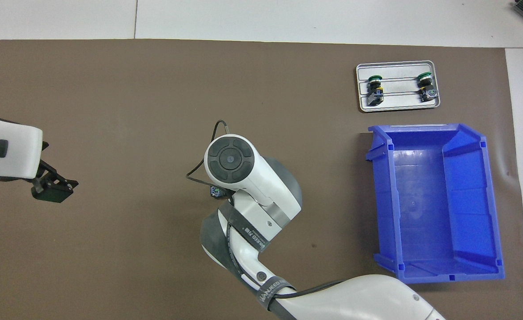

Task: Place and press button with both arms
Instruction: 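Lower the button onto the table with the right gripper and release, then withdraw the right gripper to the bin while the left gripper approaches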

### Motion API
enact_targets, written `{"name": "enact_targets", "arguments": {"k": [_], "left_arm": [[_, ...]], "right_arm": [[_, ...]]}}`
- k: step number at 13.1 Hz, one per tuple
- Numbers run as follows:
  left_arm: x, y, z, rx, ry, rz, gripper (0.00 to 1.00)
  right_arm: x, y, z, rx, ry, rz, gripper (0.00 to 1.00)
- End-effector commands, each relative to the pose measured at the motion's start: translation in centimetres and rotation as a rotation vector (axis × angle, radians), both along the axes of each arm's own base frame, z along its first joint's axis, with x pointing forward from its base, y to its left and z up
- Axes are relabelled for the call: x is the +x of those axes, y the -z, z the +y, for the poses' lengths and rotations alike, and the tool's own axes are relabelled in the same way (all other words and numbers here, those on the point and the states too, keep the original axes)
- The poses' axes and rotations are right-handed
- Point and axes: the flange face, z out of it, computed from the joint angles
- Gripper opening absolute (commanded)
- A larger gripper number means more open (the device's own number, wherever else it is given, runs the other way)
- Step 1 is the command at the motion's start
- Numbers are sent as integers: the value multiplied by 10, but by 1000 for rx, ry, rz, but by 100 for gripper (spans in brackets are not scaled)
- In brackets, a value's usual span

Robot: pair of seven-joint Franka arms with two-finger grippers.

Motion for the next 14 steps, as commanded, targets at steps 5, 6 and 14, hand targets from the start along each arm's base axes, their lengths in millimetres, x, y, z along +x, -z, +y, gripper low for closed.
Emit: {"name": "enact_targets", "arguments": {"k": [5, 6, 14], "left_arm": [[1, 115, -122, -10, 211, -2, 100], [-1, 123, -138, -12, 240, -7, 100], [-20, 190, -218, -30, 402, -52, 100]], "right_arm": [[32, -89, -129, -23, -196, -29, 95], [34, -102, -146, -33, -252, -27, 95], [33, -181, -295, -65, -724, 6, 100]]}}
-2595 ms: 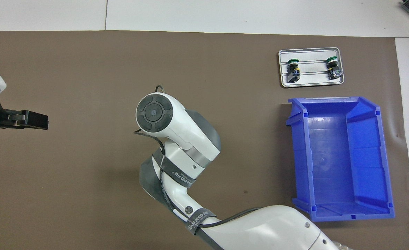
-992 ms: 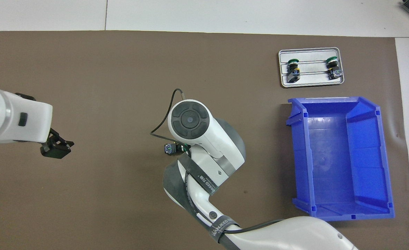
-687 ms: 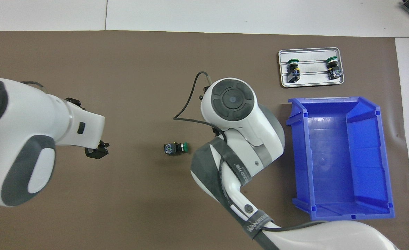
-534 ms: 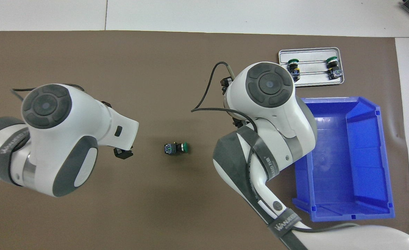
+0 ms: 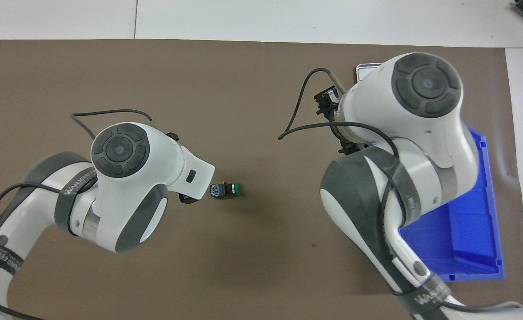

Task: Place and press button with both arms
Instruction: 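Withdraw the right gripper to the bin while the left gripper approaches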

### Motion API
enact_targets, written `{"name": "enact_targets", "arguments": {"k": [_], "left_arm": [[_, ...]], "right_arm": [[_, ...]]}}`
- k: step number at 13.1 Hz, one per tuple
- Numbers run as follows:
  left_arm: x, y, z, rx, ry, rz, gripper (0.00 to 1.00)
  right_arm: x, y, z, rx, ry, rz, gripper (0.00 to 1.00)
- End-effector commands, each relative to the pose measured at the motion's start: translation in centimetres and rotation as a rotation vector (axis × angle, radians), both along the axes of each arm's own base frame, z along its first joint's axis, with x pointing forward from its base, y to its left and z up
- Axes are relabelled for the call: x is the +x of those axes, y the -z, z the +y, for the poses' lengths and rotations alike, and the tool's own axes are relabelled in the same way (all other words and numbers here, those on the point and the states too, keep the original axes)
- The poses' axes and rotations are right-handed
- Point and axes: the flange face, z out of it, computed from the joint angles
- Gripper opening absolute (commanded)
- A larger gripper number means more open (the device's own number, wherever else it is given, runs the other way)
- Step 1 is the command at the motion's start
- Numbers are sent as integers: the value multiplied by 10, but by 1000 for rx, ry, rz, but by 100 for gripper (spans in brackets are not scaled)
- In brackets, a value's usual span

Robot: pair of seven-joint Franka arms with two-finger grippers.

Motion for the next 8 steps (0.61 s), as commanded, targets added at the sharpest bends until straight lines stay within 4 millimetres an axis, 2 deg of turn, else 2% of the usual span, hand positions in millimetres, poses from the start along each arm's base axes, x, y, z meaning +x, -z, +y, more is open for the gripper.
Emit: {"name": "enact_targets", "arguments": {"k": [1, 4, 5, 8], "left_arm": [[-8, 46, -36, -6, 75, -3, 100], [-18, 67, -57, -1, 133, 4, 100], [-25, 74, -71, -9, 163, -9, 100], [-34, 103, -80, -11, 172, -11, 100]], "right_arm": [[-11, -15, -42, 10, -177, 16, 100], [-14, -28, -91, -8, -342, 22, 100], [-12, -30, -103, -11, -377, 18, 100], [-16, -38, -118, -19, -493, 26, 100]]}}
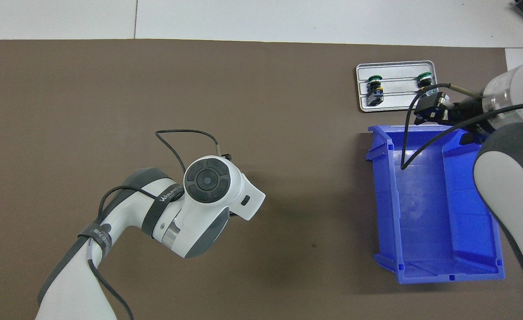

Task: Place and press button with both arms
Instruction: 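Withdraw the right gripper to the bin while the left gripper approaches, then move the left gripper over the green button on the table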

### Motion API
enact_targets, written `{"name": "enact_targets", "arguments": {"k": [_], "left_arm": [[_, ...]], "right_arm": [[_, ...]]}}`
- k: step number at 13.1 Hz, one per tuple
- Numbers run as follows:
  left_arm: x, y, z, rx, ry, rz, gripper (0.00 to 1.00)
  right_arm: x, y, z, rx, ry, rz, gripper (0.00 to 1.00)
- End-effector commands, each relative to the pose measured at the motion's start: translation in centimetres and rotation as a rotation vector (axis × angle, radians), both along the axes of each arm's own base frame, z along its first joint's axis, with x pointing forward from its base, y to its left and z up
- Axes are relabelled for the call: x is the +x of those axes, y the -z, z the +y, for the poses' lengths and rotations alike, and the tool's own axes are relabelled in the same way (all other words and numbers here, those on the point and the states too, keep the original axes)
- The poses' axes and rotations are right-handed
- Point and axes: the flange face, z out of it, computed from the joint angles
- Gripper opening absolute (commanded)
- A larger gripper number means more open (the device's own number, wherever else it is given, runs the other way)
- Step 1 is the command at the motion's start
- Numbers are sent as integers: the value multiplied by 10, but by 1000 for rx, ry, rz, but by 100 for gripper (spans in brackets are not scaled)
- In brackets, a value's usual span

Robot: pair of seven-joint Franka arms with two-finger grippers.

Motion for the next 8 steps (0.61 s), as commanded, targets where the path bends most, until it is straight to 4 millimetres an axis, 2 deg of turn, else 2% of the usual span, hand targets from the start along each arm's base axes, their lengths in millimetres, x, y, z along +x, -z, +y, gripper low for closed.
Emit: {"name": "enact_targets", "arguments": {"k": [1, 3, 5, 8], "left_arm": [[-11, 26, 1, -10, 21, -13, 100], [-15, 32, 5, -4, 9, -5, 100], [-15, 32, 3, -15, 7, -18, 100], [-20, 43, 8, -39, 5, -48, 100]], "right_arm": [[-12, -9, -7, 16, -103, 5, 100], [-18, -10, -13, 13, -150, 37, 100], [-20, -12, -12, 11, -234, 39, 100], [-21, -12, -7, -18, -326, 49, 100]]}}
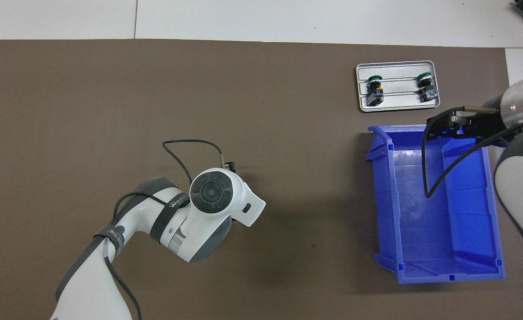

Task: Place and press button with both arms
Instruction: 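Move the left gripper over the green button on the table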

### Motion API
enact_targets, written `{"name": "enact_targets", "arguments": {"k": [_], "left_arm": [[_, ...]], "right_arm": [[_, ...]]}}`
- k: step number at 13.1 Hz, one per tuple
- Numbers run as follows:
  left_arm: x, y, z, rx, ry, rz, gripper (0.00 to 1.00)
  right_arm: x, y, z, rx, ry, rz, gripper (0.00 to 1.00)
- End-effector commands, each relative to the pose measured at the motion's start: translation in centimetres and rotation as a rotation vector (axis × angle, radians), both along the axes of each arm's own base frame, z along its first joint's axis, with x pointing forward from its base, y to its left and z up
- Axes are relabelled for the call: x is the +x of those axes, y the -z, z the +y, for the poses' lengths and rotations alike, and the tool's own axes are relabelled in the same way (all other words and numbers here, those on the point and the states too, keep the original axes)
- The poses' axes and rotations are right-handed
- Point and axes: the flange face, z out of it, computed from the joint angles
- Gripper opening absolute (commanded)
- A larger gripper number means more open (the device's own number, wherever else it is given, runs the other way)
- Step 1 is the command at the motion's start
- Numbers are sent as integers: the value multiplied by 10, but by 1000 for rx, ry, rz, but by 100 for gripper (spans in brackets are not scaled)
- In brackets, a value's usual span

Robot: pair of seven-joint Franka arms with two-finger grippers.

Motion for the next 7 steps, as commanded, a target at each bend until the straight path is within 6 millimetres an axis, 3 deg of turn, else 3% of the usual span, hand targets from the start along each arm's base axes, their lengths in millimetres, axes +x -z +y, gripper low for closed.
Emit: {"name": "enact_targets", "arguments": {"k": [1, 4, 7], "left_arm": [[-11, 12, 7, -40, -8, -49, 100], [-15, 19, 10, -54, -32, -61, 99], [-15, 19, 11, -52, -37, -57, 91]], "right_arm": [[-8, -2, 5, -7, -70, 19, 100], [-14, 0, 15, -29, -94, 43, 100], [-19, -2, 16, -37, -95, 47, 100]]}}
